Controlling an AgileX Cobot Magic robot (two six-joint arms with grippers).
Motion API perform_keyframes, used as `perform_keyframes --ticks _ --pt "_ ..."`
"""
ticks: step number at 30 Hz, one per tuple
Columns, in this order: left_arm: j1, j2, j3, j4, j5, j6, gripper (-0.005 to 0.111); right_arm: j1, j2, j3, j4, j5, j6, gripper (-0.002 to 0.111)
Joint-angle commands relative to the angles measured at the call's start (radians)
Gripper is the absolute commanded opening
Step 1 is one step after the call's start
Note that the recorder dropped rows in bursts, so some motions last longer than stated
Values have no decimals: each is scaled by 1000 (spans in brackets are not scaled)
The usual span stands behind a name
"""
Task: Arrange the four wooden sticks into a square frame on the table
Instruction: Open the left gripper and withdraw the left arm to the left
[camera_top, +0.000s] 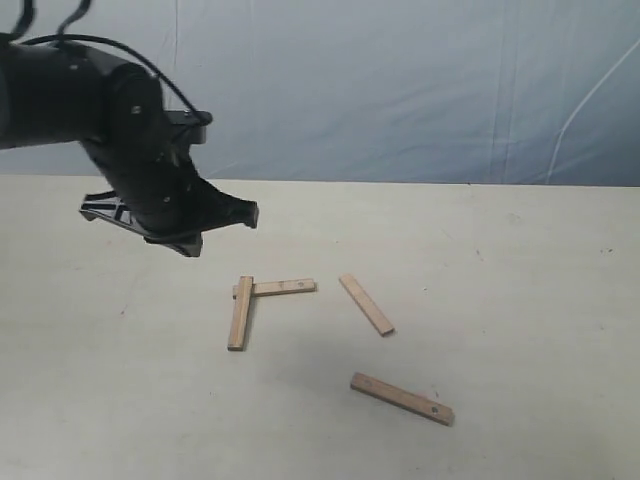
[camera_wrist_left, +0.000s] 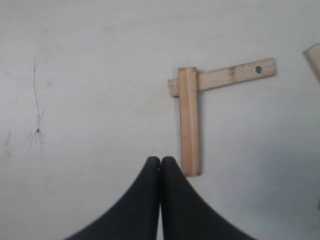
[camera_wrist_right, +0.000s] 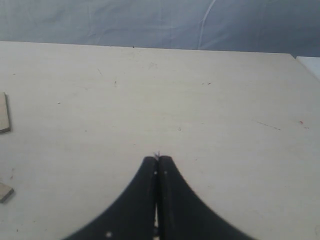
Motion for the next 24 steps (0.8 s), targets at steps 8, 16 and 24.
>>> perform_keyframes --ticks 8,16,24 --pt "167 -520 618 -154 -540 133 0 -4 -7 -2 -58 -79 -2 -1" --pt "167 -976 1129 -237 -1071 108 0 -6 -7 -2 -38 -336 -2 -1" --pt "167 -1244 1331 -86 -1284 108 0 -4 -7 -2 283 -687 273 -1"
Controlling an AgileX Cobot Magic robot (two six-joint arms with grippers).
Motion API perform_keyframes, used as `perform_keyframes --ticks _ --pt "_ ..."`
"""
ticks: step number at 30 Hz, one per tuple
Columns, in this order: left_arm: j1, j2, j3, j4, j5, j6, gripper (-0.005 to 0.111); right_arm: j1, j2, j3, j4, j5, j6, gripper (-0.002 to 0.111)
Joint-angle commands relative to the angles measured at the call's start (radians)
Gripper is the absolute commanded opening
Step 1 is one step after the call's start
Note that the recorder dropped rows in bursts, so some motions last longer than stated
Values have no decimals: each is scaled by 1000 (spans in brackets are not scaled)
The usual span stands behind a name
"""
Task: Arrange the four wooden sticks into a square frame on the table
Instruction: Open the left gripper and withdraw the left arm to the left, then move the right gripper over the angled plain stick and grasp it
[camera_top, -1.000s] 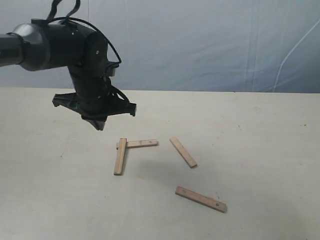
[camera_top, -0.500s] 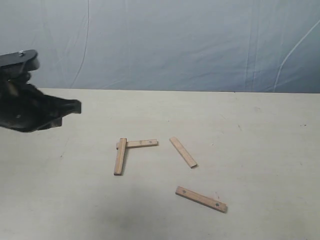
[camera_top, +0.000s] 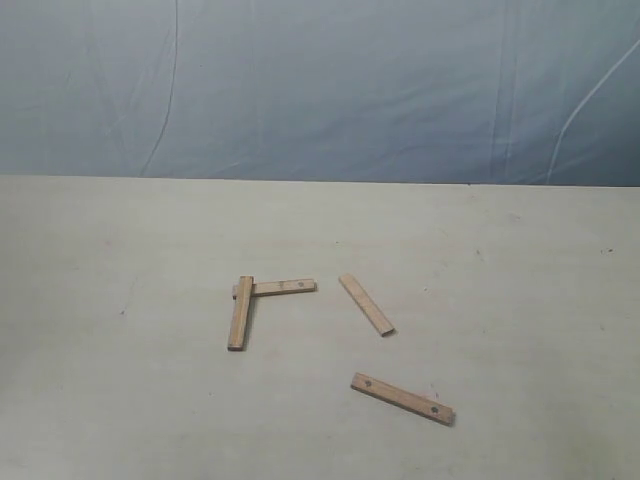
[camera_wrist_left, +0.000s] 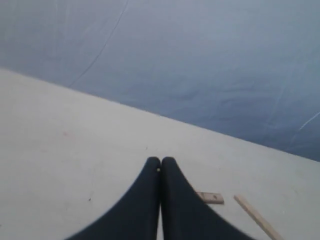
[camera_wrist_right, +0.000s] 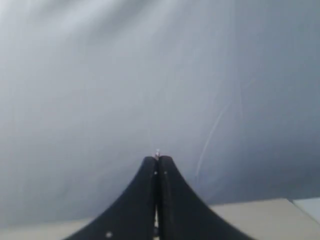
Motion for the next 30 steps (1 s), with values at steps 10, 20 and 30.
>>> perform_keyframes --ticks 10,20,30 --pt "5 -153 35 294 78 -212 0 -4 274 -176 -535 -323 850 -1" --pt "5 -153 35 288 192 -238 0 -3 1116 -687 -1481 -418 1515 -1" --pt "5 -153 35 292 183 -238 0 254 1585 -1007 -1896 -7 1799 -1"
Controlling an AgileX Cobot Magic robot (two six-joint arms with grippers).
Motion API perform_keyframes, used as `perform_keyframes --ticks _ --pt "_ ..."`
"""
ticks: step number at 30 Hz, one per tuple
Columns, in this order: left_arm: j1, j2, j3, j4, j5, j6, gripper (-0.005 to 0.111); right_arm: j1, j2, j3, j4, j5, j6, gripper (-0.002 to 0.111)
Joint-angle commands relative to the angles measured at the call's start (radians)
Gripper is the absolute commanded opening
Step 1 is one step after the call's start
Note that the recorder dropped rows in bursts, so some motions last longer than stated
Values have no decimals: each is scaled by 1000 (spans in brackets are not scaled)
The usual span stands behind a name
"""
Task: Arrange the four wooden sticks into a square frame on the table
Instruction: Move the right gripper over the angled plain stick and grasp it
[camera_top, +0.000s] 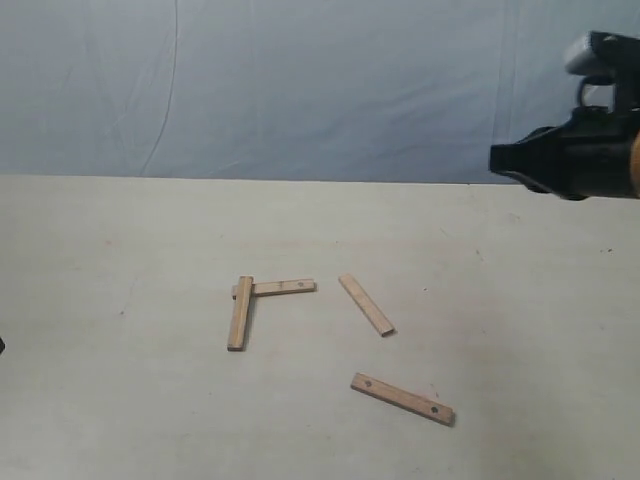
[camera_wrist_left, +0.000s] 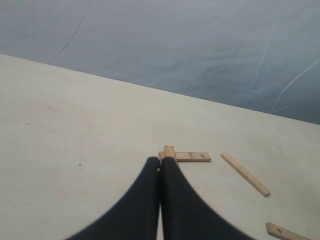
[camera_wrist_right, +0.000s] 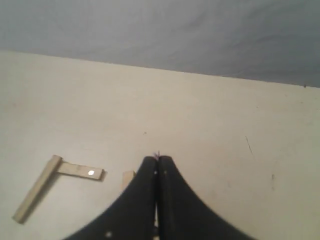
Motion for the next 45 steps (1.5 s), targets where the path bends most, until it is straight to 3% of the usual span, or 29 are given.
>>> perform_keyframes --ticks 1,4,6,11,13,16,17,20,22,28,45 --pt "5 -5 4 5 -7 -5 0 131 128 -79 -43 245 -52 -1" --pt "5 -5 4 5 -7 -5 0 256 201 -97 -43 719 -215 -1" --pt "5 -5 4 5 -12 -5 0 314 268 -149 120 1027 -463 -1" --pt "5 -5 4 5 -30 -5 0 302 464 -557 985 1394 -1364 -1" --pt "5 -5 4 5 -30 -5 0 302 511 -674 1195 1473 -1509 0" --pt "5 -5 4 5 -30 -5 0 327 552 -751 1430 1434 -1649 14" --pt "5 -5 4 5 -30 -8 0 344 568 -758 1497 1402 -1677 24" --pt "5 -5 4 5 -30 -8 0 385 613 -763 1561 1333 -1701 46" --pt "5 -5 4 5 -30 -11 0 408 642 -763 1577 1297 -1701 52" --pt "5 -5 4 5 -30 -14 0 431 724 -765 1652 1214 -1696 52" --pt "5 -5 4 3 -30 -33 0 419 828 -765 1613 1157 -1694 51"
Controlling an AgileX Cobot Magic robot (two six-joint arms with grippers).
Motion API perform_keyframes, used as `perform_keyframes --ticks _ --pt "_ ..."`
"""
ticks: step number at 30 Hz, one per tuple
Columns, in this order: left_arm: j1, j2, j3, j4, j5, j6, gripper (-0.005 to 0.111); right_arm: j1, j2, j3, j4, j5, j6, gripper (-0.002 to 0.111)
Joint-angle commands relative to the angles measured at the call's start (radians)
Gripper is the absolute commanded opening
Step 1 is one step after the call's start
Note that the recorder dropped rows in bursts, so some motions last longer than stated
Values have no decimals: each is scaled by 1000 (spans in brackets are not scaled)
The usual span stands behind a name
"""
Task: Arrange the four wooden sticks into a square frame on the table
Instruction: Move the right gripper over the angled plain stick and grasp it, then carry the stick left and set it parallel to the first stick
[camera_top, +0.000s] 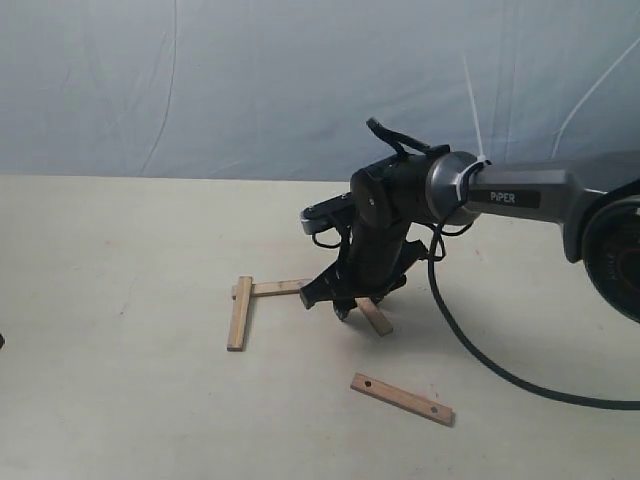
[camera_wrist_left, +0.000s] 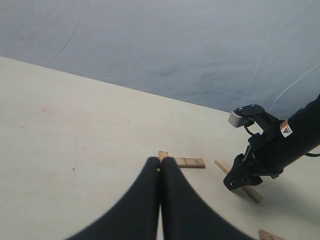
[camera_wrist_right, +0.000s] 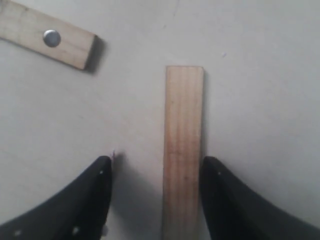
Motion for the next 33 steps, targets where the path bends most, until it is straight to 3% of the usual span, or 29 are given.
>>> perform_keyframes --ticks 1,4,8,19,25,33 --pt "5 -5 4 3 -11 -6 0 -11 15 -7 -12 -6 -7 51" --pt "5 -5 4 3 -11 -6 0 -11 17 -7 -10 1 -7 41" --pt "5 -5 4 3 -11 -8 0 -11 14 -10 11 18 -2 -2" --pt "5 -5 4 3 -17 -7 0 34 5 -204 22 233 339 0" --pt "5 -5 4 5 -17 -11 0 108 12 -218 -26 194 463 0" --pt "5 -5 4 5 -9 -11 0 132 46 -217 -29 167 495 0"
